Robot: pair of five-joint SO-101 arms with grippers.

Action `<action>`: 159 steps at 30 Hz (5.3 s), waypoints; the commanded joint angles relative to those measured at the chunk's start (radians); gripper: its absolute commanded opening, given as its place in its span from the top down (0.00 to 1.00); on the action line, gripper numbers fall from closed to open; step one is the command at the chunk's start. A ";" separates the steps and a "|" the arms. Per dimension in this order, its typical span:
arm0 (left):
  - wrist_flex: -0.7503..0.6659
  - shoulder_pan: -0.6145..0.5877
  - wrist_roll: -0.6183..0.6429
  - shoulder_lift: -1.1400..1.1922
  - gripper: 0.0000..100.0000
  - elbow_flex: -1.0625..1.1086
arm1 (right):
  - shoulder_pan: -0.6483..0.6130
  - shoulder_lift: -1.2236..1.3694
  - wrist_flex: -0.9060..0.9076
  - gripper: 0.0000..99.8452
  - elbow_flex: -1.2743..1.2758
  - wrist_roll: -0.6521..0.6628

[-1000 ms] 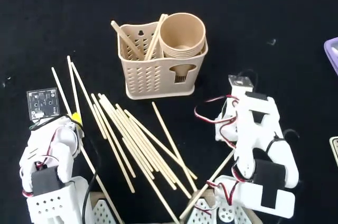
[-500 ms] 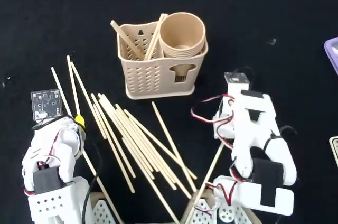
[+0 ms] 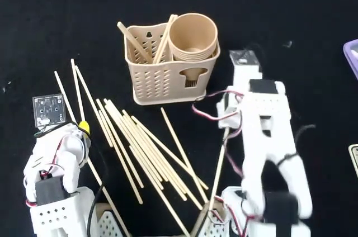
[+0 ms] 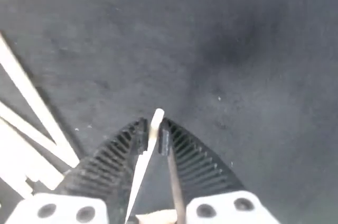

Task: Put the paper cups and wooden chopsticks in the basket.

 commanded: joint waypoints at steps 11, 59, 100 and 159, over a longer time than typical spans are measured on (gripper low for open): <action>-0.031 0.004 0.015 -0.008 0.82 0.035 | -0.350 -0.220 0.035 0.99 -0.358 -0.107; -0.031 0.002 0.014 -0.009 0.82 0.102 | -0.402 0.062 -0.468 0.99 -0.974 -0.077; -0.032 0.002 0.009 -0.009 0.82 0.105 | -0.651 -0.082 -0.080 0.71 0.015 0.181; -0.031 0.002 0.011 -0.009 0.82 0.105 | -0.649 -0.102 -0.080 0.99 0.254 0.325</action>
